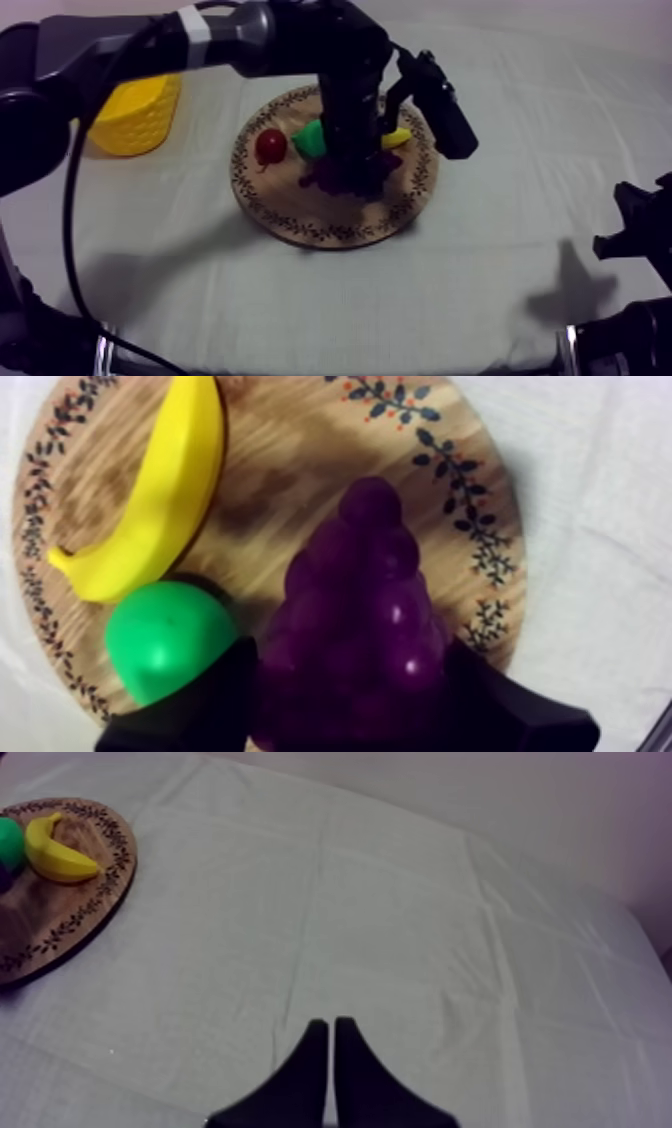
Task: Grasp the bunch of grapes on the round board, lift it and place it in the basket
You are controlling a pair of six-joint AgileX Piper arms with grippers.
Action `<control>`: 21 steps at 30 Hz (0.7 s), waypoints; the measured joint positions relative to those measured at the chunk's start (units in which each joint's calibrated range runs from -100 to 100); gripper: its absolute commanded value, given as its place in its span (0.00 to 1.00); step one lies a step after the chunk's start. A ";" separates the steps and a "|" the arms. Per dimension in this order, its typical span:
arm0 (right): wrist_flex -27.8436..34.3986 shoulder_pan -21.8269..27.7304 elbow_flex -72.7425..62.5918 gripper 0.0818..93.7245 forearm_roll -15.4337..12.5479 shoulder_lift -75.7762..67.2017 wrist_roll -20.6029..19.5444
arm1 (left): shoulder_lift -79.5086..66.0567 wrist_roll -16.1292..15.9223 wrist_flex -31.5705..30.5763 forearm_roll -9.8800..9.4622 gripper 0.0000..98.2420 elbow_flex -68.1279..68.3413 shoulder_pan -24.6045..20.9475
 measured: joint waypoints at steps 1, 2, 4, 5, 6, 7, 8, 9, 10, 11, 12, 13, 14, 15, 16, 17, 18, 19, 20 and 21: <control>0.00 0.00 0.00 0.00 0.00 0.00 0.00 | -1.01 0.09 0.33 -0.16 0.47 0.48 0.13; 0.00 0.00 0.00 0.00 0.00 0.00 0.00 | -1.81 0.15 0.74 -0.18 0.47 0.94 0.18; 0.00 0.00 0.00 0.00 0.00 0.00 0.00 | -3.96 0.36 1.23 -0.36 0.47 1.73 0.39; 0.00 0.00 0.00 0.00 0.00 0.00 0.00 | -5.09 0.39 1.78 -0.42 0.47 1.98 0.51; 0.00 0.00 0.00 0.00 0.00 0.00 0.00 | -5.95 0.48 1.98 -0.53 0.48 2.20 0.63; 0.00 0.00 0.00 0.00 0.00 0.00 0.00 | -7.07 0.56 2.43 -0.65 0.48 2.36 0.75; 0.00 0.00 0.00 0.00 0.00 0.00 0.00 | -8.21 0.61 3.28 -0.64 0.48 2.45 0.86; 0.00 0.00 0.00 0.00 0.00 0.00 0.00 | -9.32 0.70 3.76 -0.85 0.48 2.50 0.94; 0.00 0.00 0.00 0.00 0.00 0.00 0.00 | -10.45 0.82 4.32 -0.98 0.48 2.50 1.19; 0.00 0.00 0.00 0.00 0.00 0.00 0.00 | -11.52 0.96 5.14 -1.13 0.48 2.50 1.37; 0.00 0.00 0.00 0.00 0.00 0.00 0.00 | -12.35 1.03 5.54 -1.22 0.48 2.50 1.50; 0.00 0.00 0.00 0.00 0.00 0.00 0.00 | -13.42 1.13 5.93 -1.40 0.48 2.50 1.74; 0.00 0.00 0.00 0.00 0.00 0.00 0.00 | -14.43 1.28 6.47 -1.46 0.48 2.50 1.93; 0.00 0.00 0.00 0.00 0.00 0.00 0.00 | -15.20 1.43 6.81 -1.59 0.48 2.50 2.11; 0.00 0.00 0.00 0.00 0.00 0.00 0.00 | -16.14 1.60 7.22 -1.74 0.48 2.50 2.32; 0.00 0.00 0.00 0.00 0.00 0.00 0.00 | -17.14 1.77 7.64 -1.81 0.48 2.44 2.58; 0.00 0.00 0.00 0.00 0.00 0.00 -0.03 | -18.09 1.88 8.10 -1.89 0.48 2.44 2.74; 0.00 0.00 0.00 0.00 0.00 0.00 -0.03 | -19.02 2.01 8.51 -1.89 0.48 2.44 2.95; 0.00 0.00 0.00 0.00 0.00 0.00 -0.03 | -19.94 2.18 8.98 -1.98 0.49 2.44 3.17; 0.00 0.00 0.00 0.00 0.00 0.00 -0.03 | -20.60 2.24 9.56 -2.03 0.49 2.44 3.36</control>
